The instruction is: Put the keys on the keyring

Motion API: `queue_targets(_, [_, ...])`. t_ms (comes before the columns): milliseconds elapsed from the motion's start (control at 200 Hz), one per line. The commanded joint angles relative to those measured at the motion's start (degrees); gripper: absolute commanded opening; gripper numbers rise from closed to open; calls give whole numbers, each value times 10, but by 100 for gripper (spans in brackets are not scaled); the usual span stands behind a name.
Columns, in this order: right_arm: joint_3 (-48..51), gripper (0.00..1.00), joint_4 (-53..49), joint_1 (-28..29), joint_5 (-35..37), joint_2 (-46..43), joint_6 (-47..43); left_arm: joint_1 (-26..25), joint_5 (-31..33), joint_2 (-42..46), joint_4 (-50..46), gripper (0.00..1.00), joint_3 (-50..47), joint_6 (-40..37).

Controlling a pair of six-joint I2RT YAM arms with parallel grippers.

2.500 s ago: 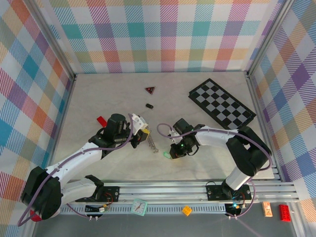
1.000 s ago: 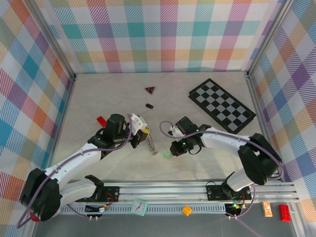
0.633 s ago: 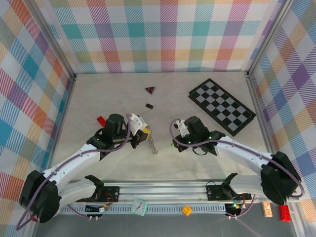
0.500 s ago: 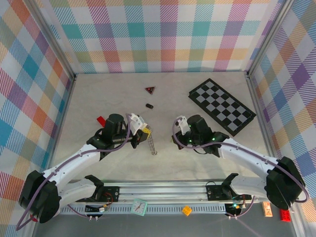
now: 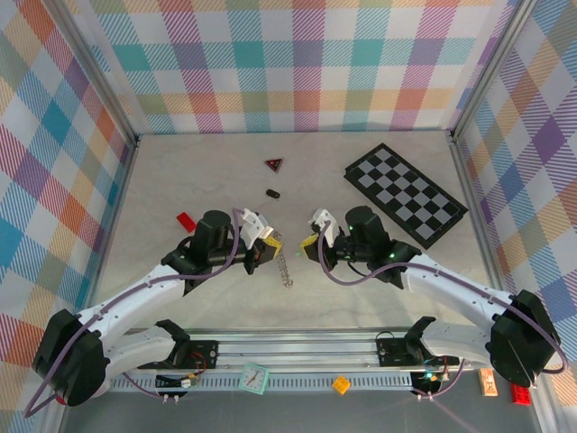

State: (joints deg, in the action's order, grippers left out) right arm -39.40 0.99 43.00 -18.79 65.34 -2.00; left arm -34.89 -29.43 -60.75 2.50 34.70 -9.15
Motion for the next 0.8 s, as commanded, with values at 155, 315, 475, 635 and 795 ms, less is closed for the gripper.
queue_targets(155, [-35, 0, 30, 20, -12, 29, -31, -17, -7, -9, 13, 0, 12, 23])
queue_targets(315, [-48, 0, 36, 28, -5, 41, -31, -21, -5, -15, 4, 0, 19, 23])
queue_targets(475, [-55, 0, 35, 32, -6, 51, -53, -23, -4, -15, 2, 0, 20, 23])
queue_targets(635, [-61, 0, 30, 36, -8, 59, -55, -24, -2, -15, 1, 0, 21, 23])
queue_targets(795, [-67, 0, 24, 39, -10, 68, -60, -25, -1, -14, 0, 0, 21, 23])
